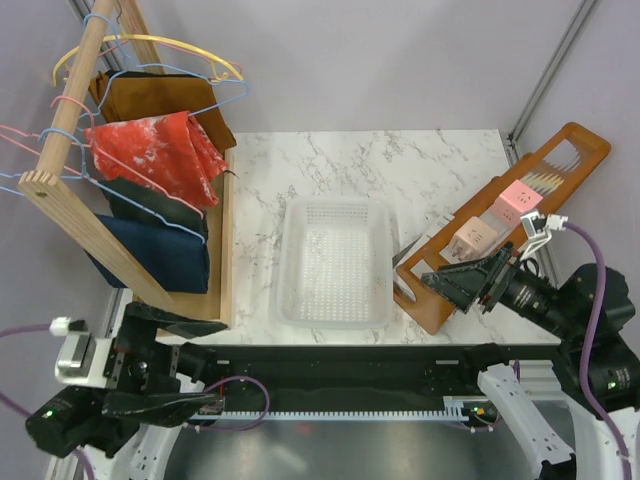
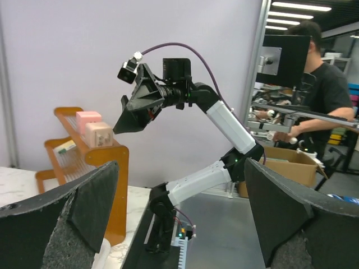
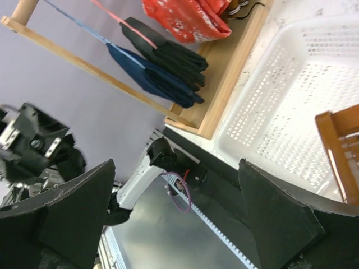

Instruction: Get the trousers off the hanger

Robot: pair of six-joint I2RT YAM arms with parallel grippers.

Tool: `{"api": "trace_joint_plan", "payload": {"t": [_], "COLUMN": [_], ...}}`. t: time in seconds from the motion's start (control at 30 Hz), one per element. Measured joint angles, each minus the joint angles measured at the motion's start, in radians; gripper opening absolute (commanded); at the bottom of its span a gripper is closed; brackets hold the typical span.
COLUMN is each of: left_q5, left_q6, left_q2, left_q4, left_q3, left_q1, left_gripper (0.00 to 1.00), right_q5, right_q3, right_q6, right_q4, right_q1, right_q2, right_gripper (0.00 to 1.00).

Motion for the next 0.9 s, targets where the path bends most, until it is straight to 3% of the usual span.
{"api": "trace_joint_plan", "payload": {"t": [0.13, 0.3, 0.5, 0.77, 0.9], "left_q5": [-0.037, -0.119, -0.222, -0.309, -0.297], "left_q6": [0.129, 0.174, 0.176, 0.154, 0.157], "left_q2": [0.002, 0.085, 0.157, 0.264, 0.36], "left_q4": [-0.264, -0.529, -0.72, -1.025, -1.103], "left_q3": [0.171, 0.305, 0.336, 0.537, 0.595], "left_q1": [0.0, 0.0, 0.0, -0.002, -0.008], "left_gripper": [1.0, 1.0, 1.0, 1.0, 1.0], "right_q5": [0.029, -0.019, -0.042, -0.042, 0.018], "right_q3": [0.174, 0.344, 0.381, 0.621, 0.716], "right_q6": [-0.04, -0.006, 0.069, 0.049, 0.04], "right_q4": [-0.063, -0.062, -0.028, 0.005, 0.037], "right_q1": [-0.002, -0.002, -0.002, 0.008, 0.133], "right_q2": [0.128, 0.298, 0.463, 0.646, 0.724], "right_gripper": [0.98, 0.98, 0.98, 0.97, 0.96]}}
